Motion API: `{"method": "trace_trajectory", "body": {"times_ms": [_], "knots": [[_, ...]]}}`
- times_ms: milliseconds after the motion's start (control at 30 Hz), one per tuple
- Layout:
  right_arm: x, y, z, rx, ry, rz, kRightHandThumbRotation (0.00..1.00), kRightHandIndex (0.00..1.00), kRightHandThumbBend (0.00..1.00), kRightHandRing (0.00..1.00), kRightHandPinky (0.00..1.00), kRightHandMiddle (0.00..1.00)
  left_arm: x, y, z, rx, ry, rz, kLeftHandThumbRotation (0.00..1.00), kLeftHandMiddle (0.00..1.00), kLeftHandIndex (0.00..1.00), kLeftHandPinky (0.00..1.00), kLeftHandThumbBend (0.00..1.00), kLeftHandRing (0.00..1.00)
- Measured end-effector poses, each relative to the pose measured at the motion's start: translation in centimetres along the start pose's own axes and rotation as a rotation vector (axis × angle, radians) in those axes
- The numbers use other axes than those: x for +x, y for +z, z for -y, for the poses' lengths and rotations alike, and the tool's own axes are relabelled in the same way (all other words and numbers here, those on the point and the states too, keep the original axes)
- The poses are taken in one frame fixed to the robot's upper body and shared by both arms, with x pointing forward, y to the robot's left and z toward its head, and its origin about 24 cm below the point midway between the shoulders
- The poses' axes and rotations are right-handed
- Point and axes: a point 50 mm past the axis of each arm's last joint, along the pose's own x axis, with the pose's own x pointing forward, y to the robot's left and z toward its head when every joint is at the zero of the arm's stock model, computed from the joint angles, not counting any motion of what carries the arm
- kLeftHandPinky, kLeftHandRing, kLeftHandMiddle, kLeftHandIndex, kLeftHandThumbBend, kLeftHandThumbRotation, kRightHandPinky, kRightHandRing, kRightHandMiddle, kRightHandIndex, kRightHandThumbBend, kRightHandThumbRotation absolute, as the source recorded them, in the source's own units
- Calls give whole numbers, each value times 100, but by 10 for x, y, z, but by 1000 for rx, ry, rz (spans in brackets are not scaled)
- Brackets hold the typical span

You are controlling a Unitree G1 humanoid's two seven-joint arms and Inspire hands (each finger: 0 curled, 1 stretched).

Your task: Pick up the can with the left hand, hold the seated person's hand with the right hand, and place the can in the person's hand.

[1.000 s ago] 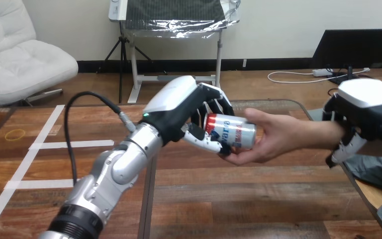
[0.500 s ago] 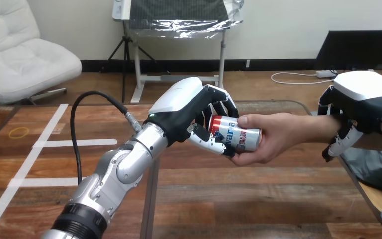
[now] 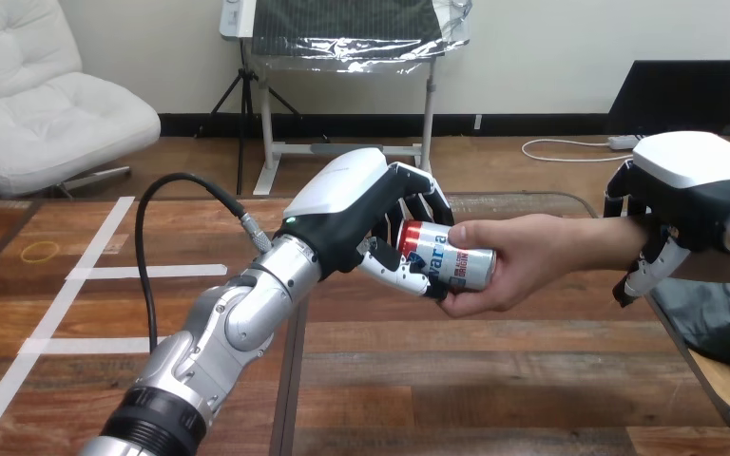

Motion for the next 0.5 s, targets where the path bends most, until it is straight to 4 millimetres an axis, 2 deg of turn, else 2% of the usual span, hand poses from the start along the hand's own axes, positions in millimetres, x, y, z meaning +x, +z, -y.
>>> {"method": "trace_trajectory", "body": {"times_ms": [200, 500], "knots": [[0, 0, -1, -9, 3, -1, 0, 48, 81, 40, 34, 46, 0, 0, 3, -3, -12, -7, 0, 48, 49, 37, 58, 42], [2, 0, -3, -6, 12, -9, 0, 48, 81, 36, 29, 42, 2, 1, 6, -8, -24, -8, 0, 47, 49, 35, 57, 40]]}}
